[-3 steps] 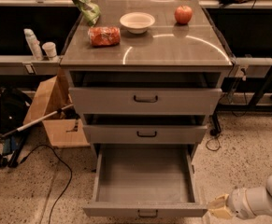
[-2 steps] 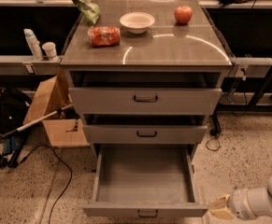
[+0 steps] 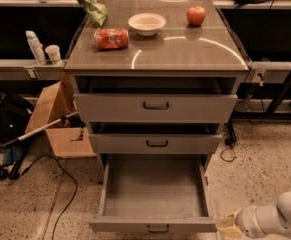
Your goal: Close bottom drawer
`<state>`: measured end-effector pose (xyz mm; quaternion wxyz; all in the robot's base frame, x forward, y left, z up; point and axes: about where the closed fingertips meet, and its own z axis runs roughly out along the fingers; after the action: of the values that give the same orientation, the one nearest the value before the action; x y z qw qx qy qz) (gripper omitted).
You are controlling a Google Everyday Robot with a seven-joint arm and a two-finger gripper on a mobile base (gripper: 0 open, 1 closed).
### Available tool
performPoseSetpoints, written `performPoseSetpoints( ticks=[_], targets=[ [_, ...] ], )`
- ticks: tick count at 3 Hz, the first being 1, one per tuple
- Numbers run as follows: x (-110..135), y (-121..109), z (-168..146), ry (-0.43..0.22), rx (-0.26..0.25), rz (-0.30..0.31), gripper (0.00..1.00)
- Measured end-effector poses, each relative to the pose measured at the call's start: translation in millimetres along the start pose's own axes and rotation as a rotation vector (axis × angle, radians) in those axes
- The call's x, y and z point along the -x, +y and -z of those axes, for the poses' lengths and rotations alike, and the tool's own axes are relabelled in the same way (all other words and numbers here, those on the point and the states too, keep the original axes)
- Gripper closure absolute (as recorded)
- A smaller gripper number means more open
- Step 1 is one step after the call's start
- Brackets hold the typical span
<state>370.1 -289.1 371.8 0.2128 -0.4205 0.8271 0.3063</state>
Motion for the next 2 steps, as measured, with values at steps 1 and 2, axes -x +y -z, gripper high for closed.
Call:
performPoseSetpoints(
  ticks=[1, 2],
  targets=[
    [-8, 1, -28, -0.034, 0.035, -0.002, 1.00],
    [-13, -1, -45, -0.052, 0.051, -0.012, 1.00]
  ],
)
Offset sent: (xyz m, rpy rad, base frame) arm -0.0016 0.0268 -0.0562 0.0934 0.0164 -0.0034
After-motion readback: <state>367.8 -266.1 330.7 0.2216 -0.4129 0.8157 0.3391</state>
